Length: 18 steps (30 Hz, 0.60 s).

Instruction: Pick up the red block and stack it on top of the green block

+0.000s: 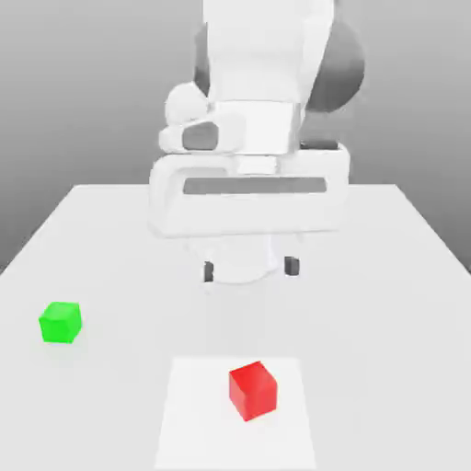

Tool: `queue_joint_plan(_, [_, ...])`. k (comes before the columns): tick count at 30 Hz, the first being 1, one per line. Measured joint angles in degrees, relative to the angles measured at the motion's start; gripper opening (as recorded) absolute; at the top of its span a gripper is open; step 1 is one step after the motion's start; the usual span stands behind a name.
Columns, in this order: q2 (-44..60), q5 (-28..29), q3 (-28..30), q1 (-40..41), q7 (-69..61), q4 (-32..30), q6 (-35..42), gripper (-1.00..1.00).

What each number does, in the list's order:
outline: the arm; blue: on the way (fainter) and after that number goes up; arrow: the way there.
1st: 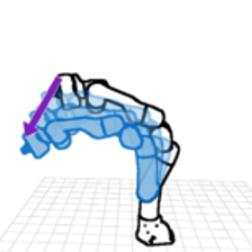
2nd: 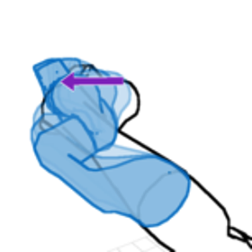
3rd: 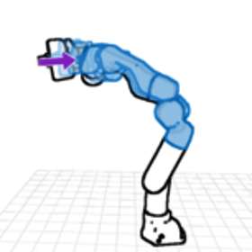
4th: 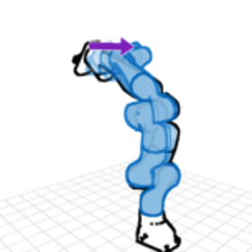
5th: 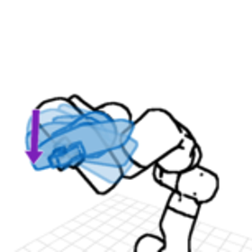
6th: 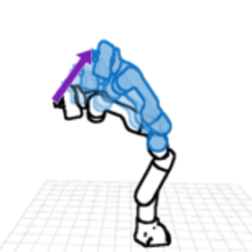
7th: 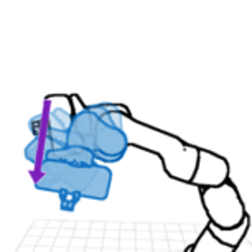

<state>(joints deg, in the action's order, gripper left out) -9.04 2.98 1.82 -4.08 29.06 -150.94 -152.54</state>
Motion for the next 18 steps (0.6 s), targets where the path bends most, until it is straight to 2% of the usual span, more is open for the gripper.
queue_joint_plan(5, [10.33, -2.64, -0.27, -0.94, -6.92, -5.02, -6.07, 0.0])
queue_joint_plan(11, [22.74, -3.71, -1.28, -0.1, -8.43, -4.17, -16.3, 0.0])
queue_joint_plan(12, [24.01, -3.75, -1.32, -0.07, -8.47, -4.0, -17.38, -1.0])
queue_joint_plan(18, [24.63, -3.62, -1.39, -0.04, -8.36, -3.91, -17.85, -1.0])
